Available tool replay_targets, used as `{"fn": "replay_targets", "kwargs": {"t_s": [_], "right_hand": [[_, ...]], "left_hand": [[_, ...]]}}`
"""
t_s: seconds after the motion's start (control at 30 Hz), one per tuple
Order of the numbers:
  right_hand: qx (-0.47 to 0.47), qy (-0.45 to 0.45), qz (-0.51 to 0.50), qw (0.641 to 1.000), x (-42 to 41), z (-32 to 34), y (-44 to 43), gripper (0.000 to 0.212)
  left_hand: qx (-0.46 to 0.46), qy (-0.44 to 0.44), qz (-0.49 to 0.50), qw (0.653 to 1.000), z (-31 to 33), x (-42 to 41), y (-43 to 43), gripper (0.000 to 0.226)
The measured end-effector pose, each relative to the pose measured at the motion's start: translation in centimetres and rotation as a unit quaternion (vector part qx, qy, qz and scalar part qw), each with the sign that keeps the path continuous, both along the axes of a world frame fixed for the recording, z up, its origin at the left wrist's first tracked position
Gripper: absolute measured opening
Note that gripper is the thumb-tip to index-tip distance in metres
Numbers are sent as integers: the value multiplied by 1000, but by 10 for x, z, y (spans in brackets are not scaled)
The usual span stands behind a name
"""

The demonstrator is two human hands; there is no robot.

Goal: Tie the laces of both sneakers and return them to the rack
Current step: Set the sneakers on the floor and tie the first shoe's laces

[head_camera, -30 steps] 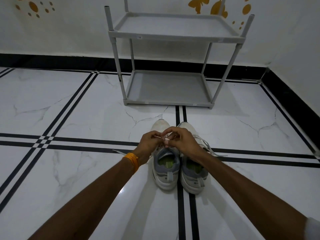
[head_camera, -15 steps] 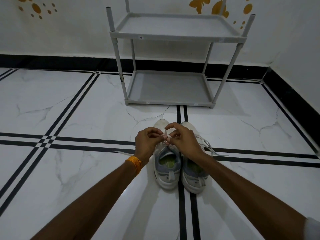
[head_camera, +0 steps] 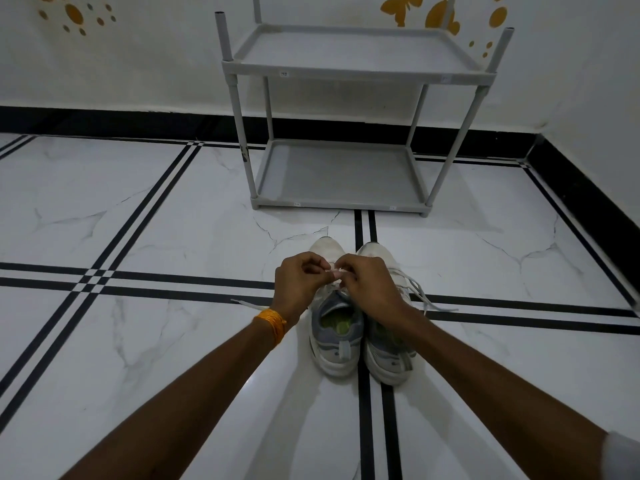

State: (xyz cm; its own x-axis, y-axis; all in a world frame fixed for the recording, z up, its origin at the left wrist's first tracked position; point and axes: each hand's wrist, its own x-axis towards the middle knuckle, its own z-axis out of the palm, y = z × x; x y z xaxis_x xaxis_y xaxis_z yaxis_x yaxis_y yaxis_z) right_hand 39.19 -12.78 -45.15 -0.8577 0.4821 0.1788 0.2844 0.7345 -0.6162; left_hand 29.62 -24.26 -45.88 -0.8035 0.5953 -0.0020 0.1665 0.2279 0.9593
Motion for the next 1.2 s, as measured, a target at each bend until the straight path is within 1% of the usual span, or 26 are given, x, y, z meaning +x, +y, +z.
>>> {"fn": "replay_targets", "kwargs": {"t_s": [0.07,0.13,0.2,0.23,0.3,0.37,0.47,0.53,0.6,0.63,0.7,0.77,0.83,0.87,0.9,0.93,0.97,1.03,1.1,1.2], "right_hand": [[22,-59,13,998,-4,0,-1,24],[44,-112,24,992,-7,0,-4,24],[52,-144,22,988,-8,0,-6,21],[43,-155,21,987,-8,2,-6,20],[-16,-167,10,986,-8,6,-2,18],[-122,-156,-12,980,-7,10,6,23],[-257,-150,-25,954,-3,14,16,25],[-317,-154,-33,935,0,16,16,22],[-337,-139,-46,930,1,15,14,20],[-321,-129,-57,936,2,13,13,22],[-252,-107,-78,959,2,6,11,25],[-181,-62,-79,978,3,1,7,20],[-40,-23,-56,997,3,-1,3,32],[42,-14,-39,998,4,-1,1,33],[109,-2,-22,994,4,0,-1,30],[151,1,-7,989,4,3,-3,24],[171,0,8,985,5,3,-4,17],[155,-17,29,987,6,2,-5,10],[122,-32,39,991,8,0,-4,8],[107,-24,43,993,8,0,-2,10]], "left_hand": [[-23,72,-23,997,-1,-1,-1,24],[-37,119,-42,991,-2,-4,-2,22],[-53,176,-47,982,-4,-6,-4,21],[-58,207,-46,976,-4,-5,-4,22],[-51,238,-47,969,-5,-3,-3,24],[-31,205,-50,977,-3,-1,-3,25],[-2,115,-51,992,-1,0,-1,27],[10,73,-37,997,-1,3,0,28],[16,25,-15,999,0,6,0,27],[18,1,-5,1000,0,6,1,25],[24,-57,14,998,-1,4,1,18],[24,-130,27,991,-2,2,1,16],[8,-188,27,982,-4,2,1,18],[1,-203,22,979,-4,2,1,18],[-2,-211,18,977,-4,3,1,18],[-2,-216,16,976,-3,3,1,17],[-3,-220,17,975,-2,3,1,16],[-7,-229,21,973,-2,2,1,16],[-2,-240,20,971,-2,2,0,17],[4,-233,18,972,1,2,-2,14]]}}
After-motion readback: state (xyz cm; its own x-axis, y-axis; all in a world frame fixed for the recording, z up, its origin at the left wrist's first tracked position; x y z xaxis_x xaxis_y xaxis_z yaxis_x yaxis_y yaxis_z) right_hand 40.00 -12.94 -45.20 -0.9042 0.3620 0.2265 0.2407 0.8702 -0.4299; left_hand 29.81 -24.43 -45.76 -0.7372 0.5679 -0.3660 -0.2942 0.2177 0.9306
